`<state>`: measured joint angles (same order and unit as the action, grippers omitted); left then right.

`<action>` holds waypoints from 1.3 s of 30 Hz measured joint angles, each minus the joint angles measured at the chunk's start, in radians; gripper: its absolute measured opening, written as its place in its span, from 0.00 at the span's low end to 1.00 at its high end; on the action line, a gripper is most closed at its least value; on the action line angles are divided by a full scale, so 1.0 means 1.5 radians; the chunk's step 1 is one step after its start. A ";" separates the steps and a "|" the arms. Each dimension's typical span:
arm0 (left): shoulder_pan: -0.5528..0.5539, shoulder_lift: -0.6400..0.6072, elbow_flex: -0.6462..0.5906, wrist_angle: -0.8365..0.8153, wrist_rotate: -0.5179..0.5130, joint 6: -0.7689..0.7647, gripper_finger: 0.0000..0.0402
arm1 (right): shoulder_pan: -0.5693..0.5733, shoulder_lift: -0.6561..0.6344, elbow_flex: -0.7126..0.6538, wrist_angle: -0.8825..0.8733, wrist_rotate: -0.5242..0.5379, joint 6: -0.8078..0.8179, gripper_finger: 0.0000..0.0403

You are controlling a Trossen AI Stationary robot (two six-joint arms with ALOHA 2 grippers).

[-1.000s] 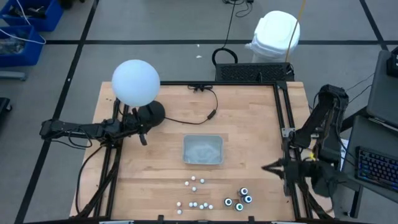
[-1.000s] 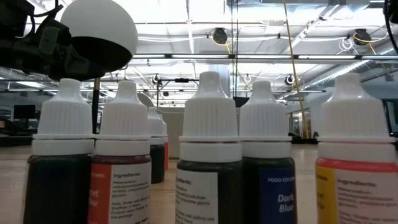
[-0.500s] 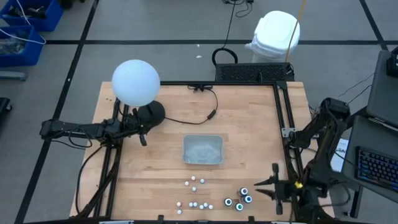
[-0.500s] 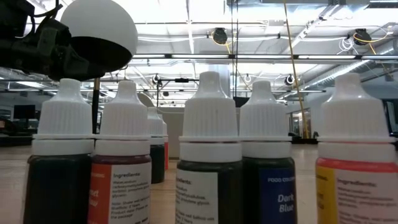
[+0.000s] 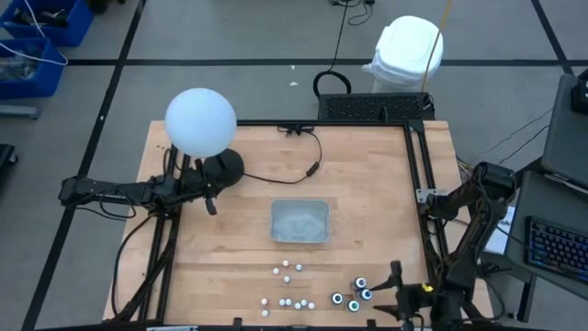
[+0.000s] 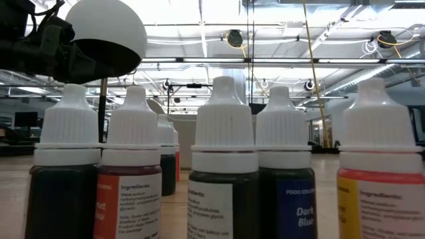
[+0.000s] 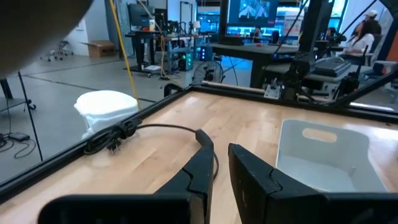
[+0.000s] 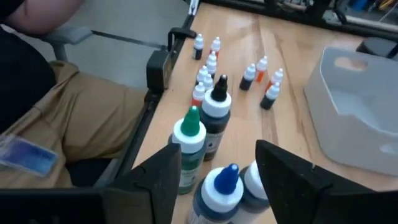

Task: Pick & Place food coloring
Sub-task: Put the big blue food coloring bottle into the gray bin

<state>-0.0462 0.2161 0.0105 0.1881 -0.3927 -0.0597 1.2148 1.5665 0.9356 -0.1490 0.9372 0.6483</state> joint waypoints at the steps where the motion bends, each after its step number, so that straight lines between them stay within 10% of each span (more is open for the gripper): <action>1: 0.000 0.000 0.000 0.002 0.000 0.005 0.14 | 0.000 0.004 0.000 0.001 0.000 0.007 0.49; 39: 0.000 0.000 0.000 0.003 0.000 0.006 0.14 | -0.024 0.077 0.000 0.003 -0.012 0.134 0.46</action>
<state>-0.0463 0.2161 0.0109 0.1921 -0.3929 -0.0505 1.1793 1.6821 0.9356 -0.1441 0.9192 0.8491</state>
